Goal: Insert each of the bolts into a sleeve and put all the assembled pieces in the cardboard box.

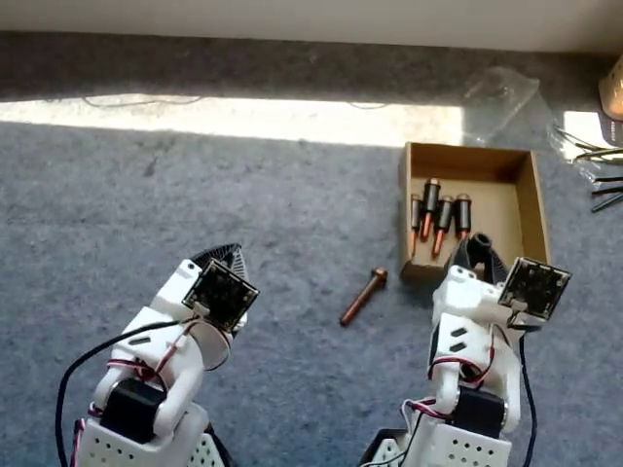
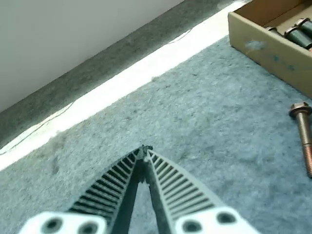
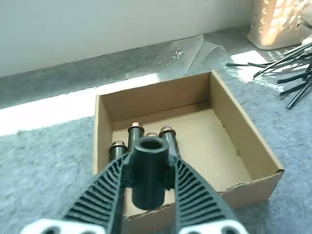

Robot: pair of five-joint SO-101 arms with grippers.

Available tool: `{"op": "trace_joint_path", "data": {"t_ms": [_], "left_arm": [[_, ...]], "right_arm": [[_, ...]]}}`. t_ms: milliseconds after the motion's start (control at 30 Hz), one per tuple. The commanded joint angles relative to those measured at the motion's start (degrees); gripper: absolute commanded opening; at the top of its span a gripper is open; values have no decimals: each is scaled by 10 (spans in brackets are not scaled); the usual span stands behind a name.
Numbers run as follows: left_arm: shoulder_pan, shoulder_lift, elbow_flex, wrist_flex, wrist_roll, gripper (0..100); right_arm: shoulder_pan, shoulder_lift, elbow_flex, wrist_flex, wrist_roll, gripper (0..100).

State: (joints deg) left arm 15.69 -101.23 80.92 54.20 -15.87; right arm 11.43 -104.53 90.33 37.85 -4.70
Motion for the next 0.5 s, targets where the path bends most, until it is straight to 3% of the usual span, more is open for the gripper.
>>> {"op": "trace_joint_path", "data": {"t_ms": [0,233,467], "left_arm": [[28,54,-58,5,-3,12],[74,351,-207,3,-3,11],[132,641,-391,4,-1,14]], "right_arm": [[13,-5,14,-45,-11,4],[12,-5,92,-175,-10,4],[12,-5,108,-195,-9,4]]}}
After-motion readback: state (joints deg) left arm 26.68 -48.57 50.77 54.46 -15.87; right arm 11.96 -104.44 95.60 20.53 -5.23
